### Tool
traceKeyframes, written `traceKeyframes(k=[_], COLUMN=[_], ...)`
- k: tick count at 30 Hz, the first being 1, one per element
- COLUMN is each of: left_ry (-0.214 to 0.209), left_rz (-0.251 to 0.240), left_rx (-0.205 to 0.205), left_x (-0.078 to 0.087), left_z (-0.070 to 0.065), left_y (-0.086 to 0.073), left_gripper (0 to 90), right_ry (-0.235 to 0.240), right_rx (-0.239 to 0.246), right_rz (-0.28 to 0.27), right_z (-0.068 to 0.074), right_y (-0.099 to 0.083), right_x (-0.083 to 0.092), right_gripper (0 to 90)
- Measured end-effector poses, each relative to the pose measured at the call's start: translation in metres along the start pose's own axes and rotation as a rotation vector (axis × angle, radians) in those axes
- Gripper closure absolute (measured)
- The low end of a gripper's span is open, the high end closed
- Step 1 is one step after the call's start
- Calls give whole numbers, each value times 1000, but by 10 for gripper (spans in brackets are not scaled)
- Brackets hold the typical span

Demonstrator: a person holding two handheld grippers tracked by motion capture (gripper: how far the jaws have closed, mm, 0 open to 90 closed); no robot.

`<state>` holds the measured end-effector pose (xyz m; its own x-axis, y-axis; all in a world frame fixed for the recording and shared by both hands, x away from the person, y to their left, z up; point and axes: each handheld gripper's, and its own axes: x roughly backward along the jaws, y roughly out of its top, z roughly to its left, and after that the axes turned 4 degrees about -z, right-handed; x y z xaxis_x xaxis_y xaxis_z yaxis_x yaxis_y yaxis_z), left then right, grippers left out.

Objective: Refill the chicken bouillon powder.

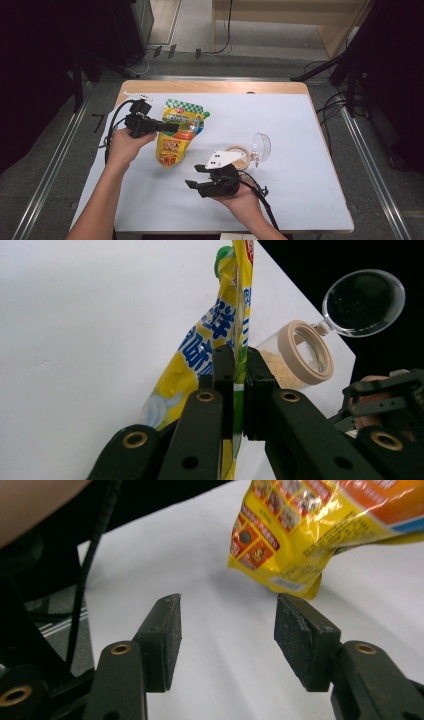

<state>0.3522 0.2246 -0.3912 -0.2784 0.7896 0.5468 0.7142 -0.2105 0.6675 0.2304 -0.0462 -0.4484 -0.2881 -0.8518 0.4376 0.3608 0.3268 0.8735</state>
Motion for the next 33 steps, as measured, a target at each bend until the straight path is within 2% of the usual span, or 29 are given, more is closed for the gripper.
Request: traceKeyframes(k=[3, 7, 9, 11, 15, 20, 25, 29, 33], left_ry=[-1, 24, 20, 20, 17, 11, 10, 24, 18], left_rz=[-5, -16, -26, -21, -21, -16, -24, -23, -30], left_rx=[-18, -46, -44, -50, -56, -58, -66, -68, -65], left_x=[2, 6, 9, 12, 17, 21, 26, 30, 35], left_z=[-2, -8, -9, -11, -13, -14, -14, -15, -13], left_y=[-3, -8, -10, -12, -20, -28, -36, -43, -48], left_gripper=[871, 853, 854, 854, 863, 879, 873, 844, 805], right_ry=[2, 3, 9, -4, -22, -39, -49, -61, -62], right_rx=[10, 15, 8, 19, 11, -1, 13, 19, 20], right_rz=[-3, -8, -3, 1, 4, 9, 17, 15, 21], right_z=[1, 0, 0, -1, -5, -9, -11, -12, -13], right_y=[5, 9, 9, 8, 5, 3, 2, 3, 3], right_x=[7, 19, 26, 33, 42, 46, 47, 47, 47], right_gripper=[458, 465, 477, 485, 488, 487, 486, 482, 482])
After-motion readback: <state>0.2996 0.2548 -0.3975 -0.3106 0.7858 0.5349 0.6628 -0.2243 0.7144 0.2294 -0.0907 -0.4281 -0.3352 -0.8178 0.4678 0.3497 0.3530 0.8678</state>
